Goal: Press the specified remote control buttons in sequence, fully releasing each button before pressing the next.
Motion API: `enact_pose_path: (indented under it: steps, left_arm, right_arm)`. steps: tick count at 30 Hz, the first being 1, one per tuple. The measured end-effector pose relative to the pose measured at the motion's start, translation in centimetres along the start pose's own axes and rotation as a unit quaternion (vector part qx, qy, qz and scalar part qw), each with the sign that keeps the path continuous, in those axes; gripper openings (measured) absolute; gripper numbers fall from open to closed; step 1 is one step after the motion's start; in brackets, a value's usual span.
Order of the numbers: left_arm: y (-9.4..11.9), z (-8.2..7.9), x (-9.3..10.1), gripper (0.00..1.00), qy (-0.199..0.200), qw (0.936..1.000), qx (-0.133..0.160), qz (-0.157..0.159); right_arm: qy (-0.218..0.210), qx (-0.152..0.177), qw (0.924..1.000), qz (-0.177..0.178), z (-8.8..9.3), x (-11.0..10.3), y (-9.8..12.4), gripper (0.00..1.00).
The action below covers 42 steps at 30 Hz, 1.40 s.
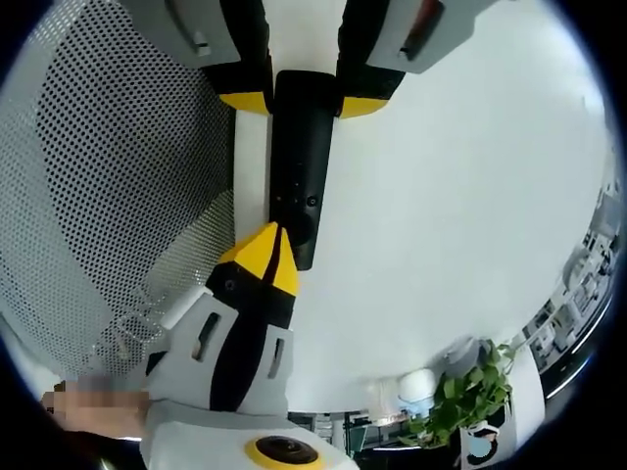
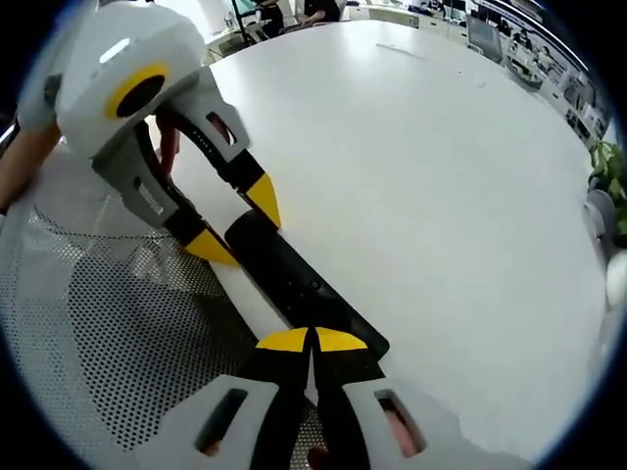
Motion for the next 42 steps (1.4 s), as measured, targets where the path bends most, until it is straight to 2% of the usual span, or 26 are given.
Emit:
enact_pose_path:
  steps: [10,16,20,23,27,34,42]
  left_arm:
    - [-0.03,-0.01,0.01,0.24,-0.013,0.9999,0.000,-0.002]
    - [-0.03,0.00,0.03,0.24,-0.022,0.9998,0.001,-0.003]
    - [-0.06,0.02,0.00,0.24,-0.021,0.9998,0.003,-0.003]
    - [-0.04,0.04,0.00,0.24,-0.020,0.9998,0.005,-0.002]
    - [-0.06,0.09,0.00,0.24,-0.024,0.9997,0.007,-0.002]
    - [-0.05,0.12,0.01,0.24,-0.023,0.9997,0.008,-0.003]
    - [-0.03,0.11,0.00,0.24,-0.023,0.9997,0.008,-0.002]
  right_arm:
    - [-0.020,0.004,0.9997,-0.009,0.05,0.20,0.06,0.00]
    - [-0.006,0.003,1.0000,-0.006,0.04,0.01,0.00,0.00]
    - [-0.023,0.005,0.9997,-0.009,0.03,0.20,0.07,0.00]
    - [-0.021,0.005,0.9997,-0.011,0.02,0.23,0.06,0.00]
    - [0.002,0.000,1.0000,-0.005,-0.03,-0.07,0.02,0.00]
    - [0.002,-0.001,1.0000,-0.003,-0.15,0.00,0.08,0.00]
    - [0.025,0.002,0.9995,0.018,-0.34,0.16,0.13,0.00]
Point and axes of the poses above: the point that each gripper's makers call its tool centre point, and the gripper's own axes: y roughly backward along the fingers, x roughly to its right, z roughly out of its underside, the point moved 9 cm from there along y, roughly backward along the fingers, and after that the axes turned 5 degrees about -z, right-handed, at the moved point
